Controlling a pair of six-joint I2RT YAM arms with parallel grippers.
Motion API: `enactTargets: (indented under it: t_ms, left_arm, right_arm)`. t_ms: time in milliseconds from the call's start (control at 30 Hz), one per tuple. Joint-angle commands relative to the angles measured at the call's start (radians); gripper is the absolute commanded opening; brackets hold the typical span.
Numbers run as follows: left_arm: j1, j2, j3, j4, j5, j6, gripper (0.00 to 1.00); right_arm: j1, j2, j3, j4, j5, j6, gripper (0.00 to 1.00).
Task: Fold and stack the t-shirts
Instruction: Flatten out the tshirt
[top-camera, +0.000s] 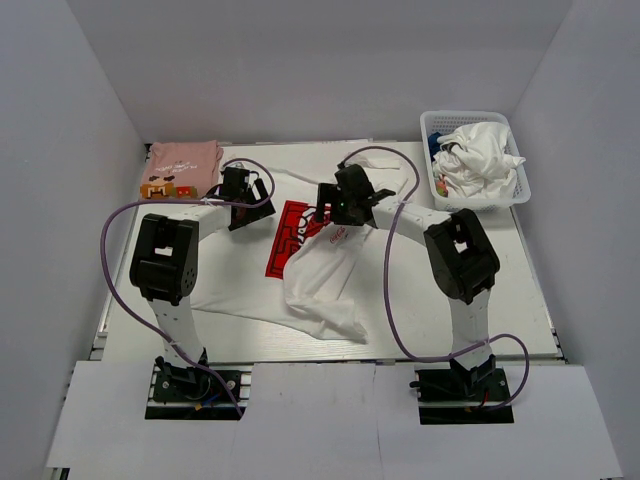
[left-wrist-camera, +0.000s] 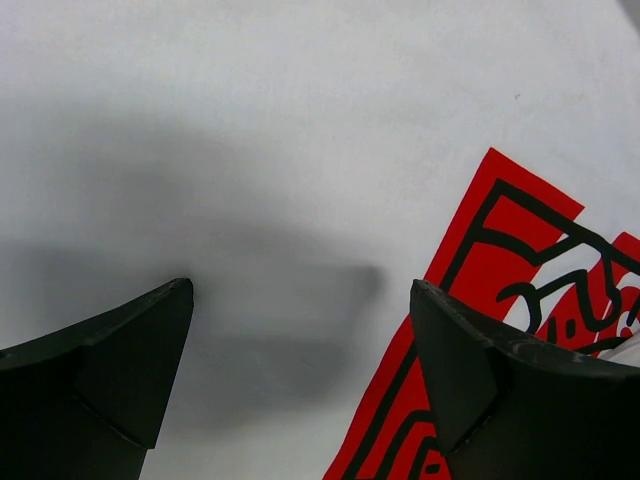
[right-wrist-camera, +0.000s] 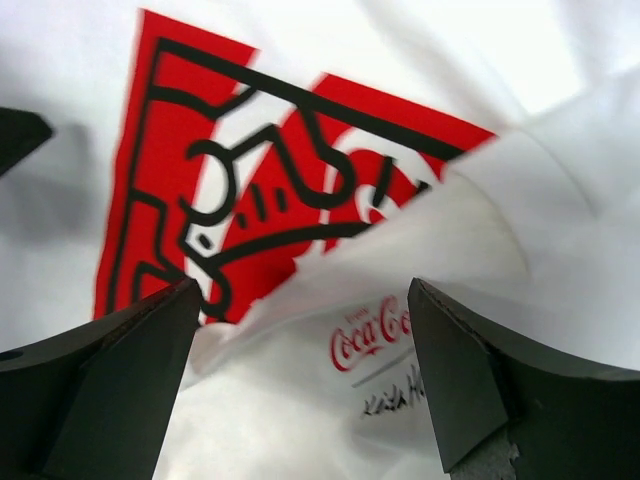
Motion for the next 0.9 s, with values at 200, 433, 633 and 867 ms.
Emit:
enactTargets:
  t_ms: [200, 433, 633, 867]
  left_arm:
    - [0.012, 0.049, -0.034, -0.079, 0.005, -0.003, 1.0]
    - [0.012, 0.058, -0.034, -0.079, 0.005, -0.003, 1.0]
    - [0.012, 0.058, -0.034, -0.079, -0.005, -0.003, 1.0]
    - [0.012, 0.058, -0.025, -0.079, -0.005, -0.003, 1.0]
  right_arm:
    - [0.023, 0.018, 0.099, -0.157, 0.098, 0.075, 0.9]
    - [0.029, 0.057, 0.144, -0.177, 0.081, 0.091, 0.9]
    - [0.03, 0.092, 0.159, -0.2, 0.097, 0.123, 0.87]
    - [0.024, 0.152, 0.246, -0.212, 0.118, 0.146, 0.57]
